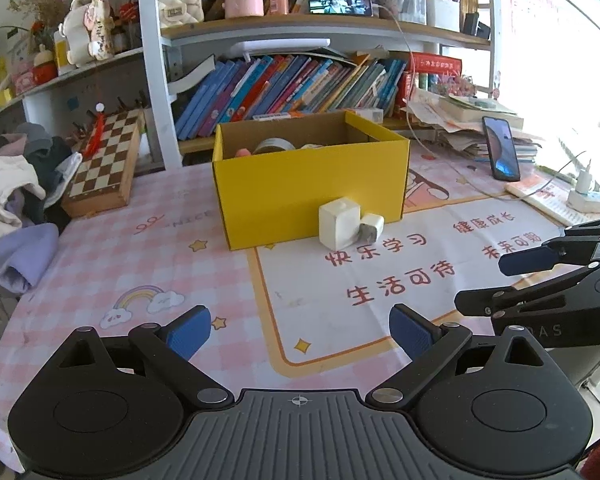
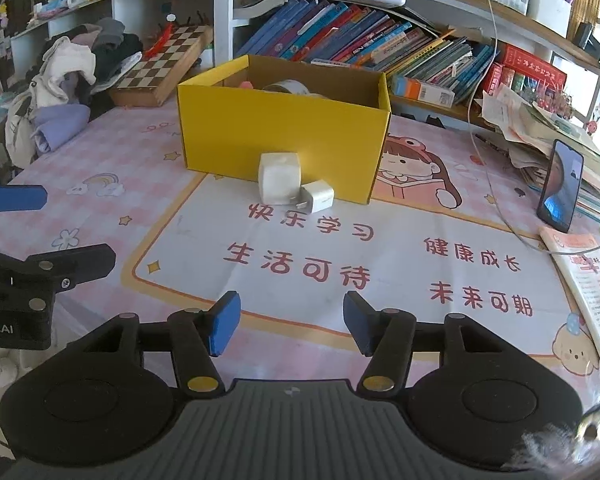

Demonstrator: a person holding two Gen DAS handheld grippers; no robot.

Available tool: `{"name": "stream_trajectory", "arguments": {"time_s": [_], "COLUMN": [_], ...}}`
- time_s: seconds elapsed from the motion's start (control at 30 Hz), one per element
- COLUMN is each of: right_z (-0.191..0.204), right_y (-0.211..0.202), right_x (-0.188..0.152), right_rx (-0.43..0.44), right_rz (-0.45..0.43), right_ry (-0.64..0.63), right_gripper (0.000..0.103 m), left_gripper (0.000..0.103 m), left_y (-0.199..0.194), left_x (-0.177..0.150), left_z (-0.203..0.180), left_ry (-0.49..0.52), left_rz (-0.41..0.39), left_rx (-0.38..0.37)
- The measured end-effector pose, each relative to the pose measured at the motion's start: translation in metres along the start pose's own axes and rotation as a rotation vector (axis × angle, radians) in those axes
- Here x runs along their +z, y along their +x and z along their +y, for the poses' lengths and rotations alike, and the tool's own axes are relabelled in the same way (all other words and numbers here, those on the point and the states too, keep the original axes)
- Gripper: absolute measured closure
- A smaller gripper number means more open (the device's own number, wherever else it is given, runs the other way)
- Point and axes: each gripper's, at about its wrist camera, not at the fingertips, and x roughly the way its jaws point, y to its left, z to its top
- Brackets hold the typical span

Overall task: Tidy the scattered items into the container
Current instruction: 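Withdraw both tools from the box and hold them above the table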

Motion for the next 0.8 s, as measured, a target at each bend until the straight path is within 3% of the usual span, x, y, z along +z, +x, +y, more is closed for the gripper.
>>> {"name": "stream_trajectory", "arguments": {"time_s": [0.8], "right_z": [-0.014], "right_y": [0.034], "right_x": [0.016], "right_rx": [0.015], "right_rz": [0.077], "right_ry": [-0.007], "right_gripper": [0.037], "left_gripper": [0.005], "left_y": [0.040], "left_x": [0.013], "left_z": [-0.003], "left_ry": [0.014], "left_rz": [0.064], "left_rx": [0.001]}}
